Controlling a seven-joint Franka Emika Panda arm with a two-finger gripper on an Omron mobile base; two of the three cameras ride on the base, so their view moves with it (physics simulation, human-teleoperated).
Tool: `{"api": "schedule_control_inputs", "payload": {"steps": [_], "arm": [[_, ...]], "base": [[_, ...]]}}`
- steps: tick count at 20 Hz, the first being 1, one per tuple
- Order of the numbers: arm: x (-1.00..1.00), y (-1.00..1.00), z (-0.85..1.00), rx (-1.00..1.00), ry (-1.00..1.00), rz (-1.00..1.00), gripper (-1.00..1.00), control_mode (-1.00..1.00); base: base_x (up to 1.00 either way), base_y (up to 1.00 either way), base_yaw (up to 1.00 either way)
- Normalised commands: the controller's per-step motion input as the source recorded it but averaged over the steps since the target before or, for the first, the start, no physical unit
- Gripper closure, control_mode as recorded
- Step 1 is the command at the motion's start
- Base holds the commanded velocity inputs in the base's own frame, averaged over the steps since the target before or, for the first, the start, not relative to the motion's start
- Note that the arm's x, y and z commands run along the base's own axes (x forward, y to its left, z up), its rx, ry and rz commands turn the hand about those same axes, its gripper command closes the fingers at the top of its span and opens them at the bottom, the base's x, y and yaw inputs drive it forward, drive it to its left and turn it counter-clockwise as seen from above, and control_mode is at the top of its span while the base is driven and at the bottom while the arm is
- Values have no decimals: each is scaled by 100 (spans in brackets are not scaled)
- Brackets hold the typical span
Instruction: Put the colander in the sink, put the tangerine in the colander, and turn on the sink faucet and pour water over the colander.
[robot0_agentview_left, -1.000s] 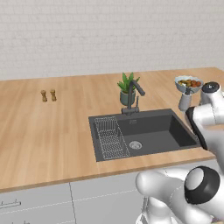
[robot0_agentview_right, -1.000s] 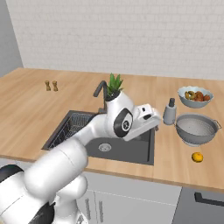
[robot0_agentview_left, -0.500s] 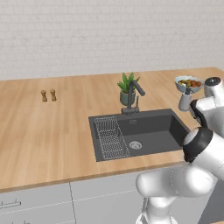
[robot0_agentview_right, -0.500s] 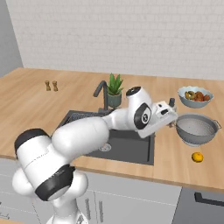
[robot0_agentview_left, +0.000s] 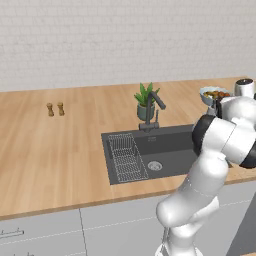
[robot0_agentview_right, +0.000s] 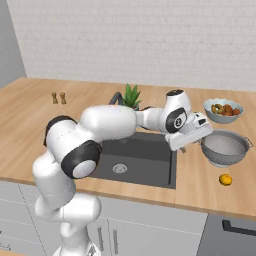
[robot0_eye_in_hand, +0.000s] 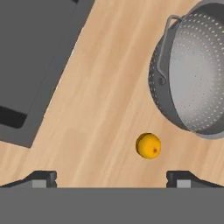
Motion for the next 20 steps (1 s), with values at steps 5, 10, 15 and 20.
{"api": "schedule_control_inputs", "payload": {"steps": [5,10,15,20], "arm": [[34,-32,-14,5,3,4,-100,-100],[19,-24,-27,1,0,2,-100,-100],[22,-10,-30,0,0,0,-100,-100],[26,-5,-25,0,0,0,-100,-100]], "base": [[0,0,0],[0,0,0],[0,0,0],[0,0,0]]}}
